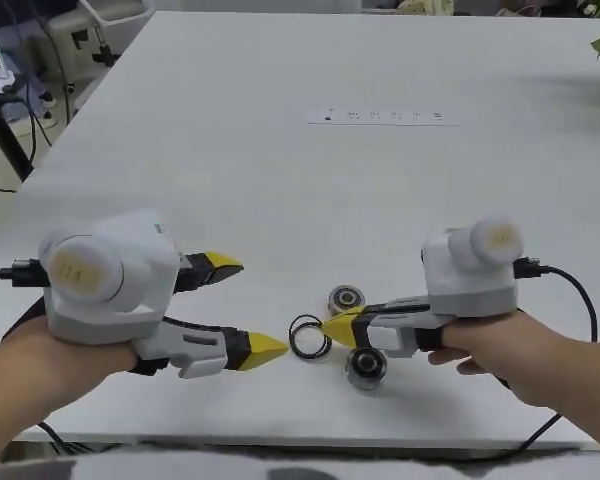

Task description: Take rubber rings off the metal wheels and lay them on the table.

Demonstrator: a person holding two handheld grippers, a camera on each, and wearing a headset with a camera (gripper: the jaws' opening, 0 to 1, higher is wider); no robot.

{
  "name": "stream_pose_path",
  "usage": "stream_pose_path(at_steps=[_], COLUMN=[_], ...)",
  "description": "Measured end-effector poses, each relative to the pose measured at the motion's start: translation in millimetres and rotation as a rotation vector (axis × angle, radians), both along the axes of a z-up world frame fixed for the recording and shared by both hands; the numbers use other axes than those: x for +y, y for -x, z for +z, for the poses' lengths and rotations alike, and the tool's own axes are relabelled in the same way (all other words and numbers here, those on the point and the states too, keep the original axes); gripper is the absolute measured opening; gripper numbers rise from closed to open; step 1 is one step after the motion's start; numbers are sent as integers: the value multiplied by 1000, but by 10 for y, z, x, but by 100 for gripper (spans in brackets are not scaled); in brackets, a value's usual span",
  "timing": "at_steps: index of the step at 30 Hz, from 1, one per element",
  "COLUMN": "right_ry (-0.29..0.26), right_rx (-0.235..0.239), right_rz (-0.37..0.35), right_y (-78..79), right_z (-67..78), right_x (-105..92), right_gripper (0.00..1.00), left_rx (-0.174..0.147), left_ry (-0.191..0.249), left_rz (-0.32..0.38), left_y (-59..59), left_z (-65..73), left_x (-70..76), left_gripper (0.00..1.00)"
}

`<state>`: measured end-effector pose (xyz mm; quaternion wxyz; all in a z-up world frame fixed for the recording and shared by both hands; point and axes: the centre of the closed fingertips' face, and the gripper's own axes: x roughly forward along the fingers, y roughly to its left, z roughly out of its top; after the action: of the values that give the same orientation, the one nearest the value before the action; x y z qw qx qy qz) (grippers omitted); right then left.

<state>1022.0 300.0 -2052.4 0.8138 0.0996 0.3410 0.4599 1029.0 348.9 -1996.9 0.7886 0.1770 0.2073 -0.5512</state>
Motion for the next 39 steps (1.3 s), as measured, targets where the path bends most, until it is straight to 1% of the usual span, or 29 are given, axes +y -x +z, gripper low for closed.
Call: stream_pose_path(at_steps=[12,18,22,26,28,32,39], right_ry=[42,73,72,69,60,39,28], right_rx=[0,-17,-27,-35,-41,-67,-127], right_rz=[-29,-28,-32,-33,-38,-30,-33], right_y=[-73,-86,-107,-110,-120,-130,-161], right_z=[-112,-172,-160,-126,-78,57,277], right_x=[-84,-108,-118,-135,-149,-158,-228], right_gripper=[0,0,1,2,3,6,11], left_rx=[7,16,17,18,16,15,13], left_ry=[-12,-15,-14,-16,-14,-10,3], left_rz=[4,0,-2,-7,-9,-13,-13], left_y=[0,9,12,16,19,27,29], left_z=[-48,-73,-66,-56,-39,12,111], left_x=[29,10,-10,-25,-36,-62,-75], left_gripper=[58,58,58,58,58,58,58])
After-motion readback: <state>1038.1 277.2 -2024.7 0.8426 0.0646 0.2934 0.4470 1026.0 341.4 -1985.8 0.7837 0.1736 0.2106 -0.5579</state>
